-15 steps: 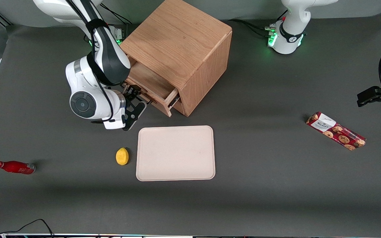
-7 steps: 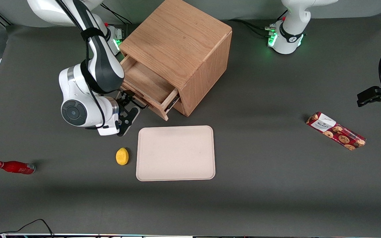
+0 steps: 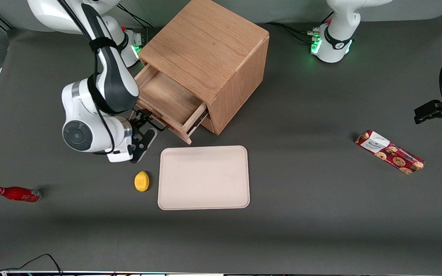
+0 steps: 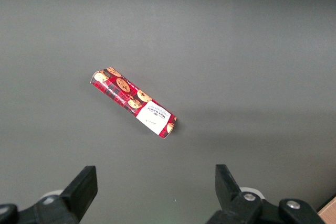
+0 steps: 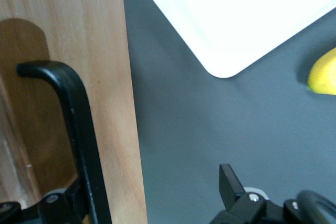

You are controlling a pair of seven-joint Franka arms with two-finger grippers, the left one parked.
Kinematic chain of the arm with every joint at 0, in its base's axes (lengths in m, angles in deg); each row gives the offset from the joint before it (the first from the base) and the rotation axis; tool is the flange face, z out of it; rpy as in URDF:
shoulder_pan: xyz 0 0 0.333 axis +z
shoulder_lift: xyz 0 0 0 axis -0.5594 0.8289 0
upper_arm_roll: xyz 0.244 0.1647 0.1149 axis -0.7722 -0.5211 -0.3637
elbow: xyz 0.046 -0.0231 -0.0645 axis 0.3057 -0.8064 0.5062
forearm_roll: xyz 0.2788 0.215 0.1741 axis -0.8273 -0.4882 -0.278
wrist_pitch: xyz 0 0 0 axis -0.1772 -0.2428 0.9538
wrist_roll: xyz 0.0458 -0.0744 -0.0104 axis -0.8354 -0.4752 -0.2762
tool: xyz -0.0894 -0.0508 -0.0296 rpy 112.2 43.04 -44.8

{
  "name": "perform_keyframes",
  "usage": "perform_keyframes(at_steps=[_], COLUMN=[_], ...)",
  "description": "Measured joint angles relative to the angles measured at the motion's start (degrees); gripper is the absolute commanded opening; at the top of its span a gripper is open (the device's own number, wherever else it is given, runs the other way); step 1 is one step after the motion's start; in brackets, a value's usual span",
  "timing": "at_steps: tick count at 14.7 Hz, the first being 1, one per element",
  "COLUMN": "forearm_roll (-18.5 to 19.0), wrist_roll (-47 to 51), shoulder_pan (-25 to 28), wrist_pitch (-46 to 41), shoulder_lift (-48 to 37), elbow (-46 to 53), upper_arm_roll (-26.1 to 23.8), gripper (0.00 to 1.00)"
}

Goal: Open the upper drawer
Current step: 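Pull the upper drawer handle outward from the cabinet with the right gripper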

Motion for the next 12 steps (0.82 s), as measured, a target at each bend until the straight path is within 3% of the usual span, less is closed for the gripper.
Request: perform_keyframes(at_steps=[12], forearm_roll=[0.0], wrist_roll=[-4.5], shoulder_pan=[-2.4], wrist_pitch=[0.0], shoulder_lift=[3.6], elbow=[3.9], upper_arm_roll=[0.4], gripper=[1.0])
